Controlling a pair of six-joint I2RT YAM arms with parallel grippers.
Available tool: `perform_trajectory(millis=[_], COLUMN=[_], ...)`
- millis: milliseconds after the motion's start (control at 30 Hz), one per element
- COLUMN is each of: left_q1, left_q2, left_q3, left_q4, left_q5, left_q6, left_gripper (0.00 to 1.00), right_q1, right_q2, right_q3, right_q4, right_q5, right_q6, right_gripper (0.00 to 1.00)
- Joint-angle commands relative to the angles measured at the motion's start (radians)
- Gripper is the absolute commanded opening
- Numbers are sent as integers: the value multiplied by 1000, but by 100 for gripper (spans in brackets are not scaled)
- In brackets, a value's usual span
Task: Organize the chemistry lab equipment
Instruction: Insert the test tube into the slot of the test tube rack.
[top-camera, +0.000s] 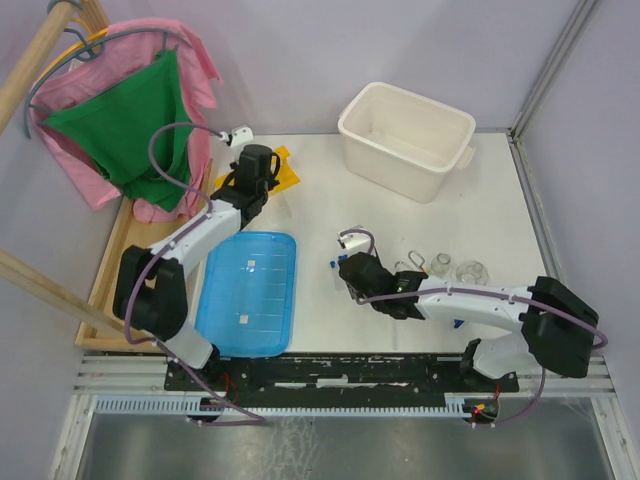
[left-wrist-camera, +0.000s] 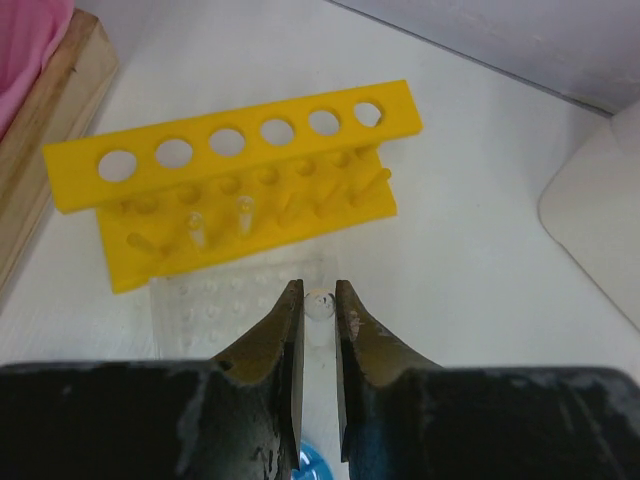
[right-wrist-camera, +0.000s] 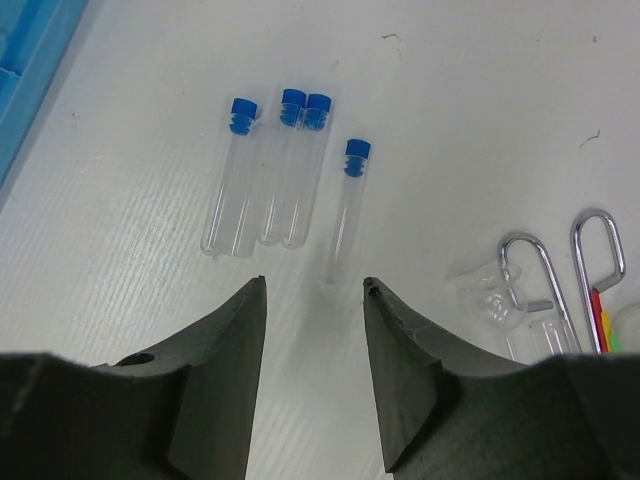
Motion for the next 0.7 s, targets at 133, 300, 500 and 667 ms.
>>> perform_trajectory(millis=[133, 300, 500, 667], left_q1=[11, 18, 29, 36], left_q2=[163, 212, 276, 325], left_q3=[202, 238, 274, 314], left_q4=[99, 157, 174, 152], left_q5=[-176, -189, -172, -158], left_q6=[188, 237, 248, 244], left_gripper=[3, 3, 3, 3], right_q1=[-77, -127, -159, -182], right_q2=[55, 96, 161, 190], right_q3=[77, 94, 136, 155], right_q4=[65, 110, 134, 148], right_q5=[-90, -156, -216, -251], right_q6=[-45, -63, -71, -78], right_gripper=[52, 52, 51, 51])
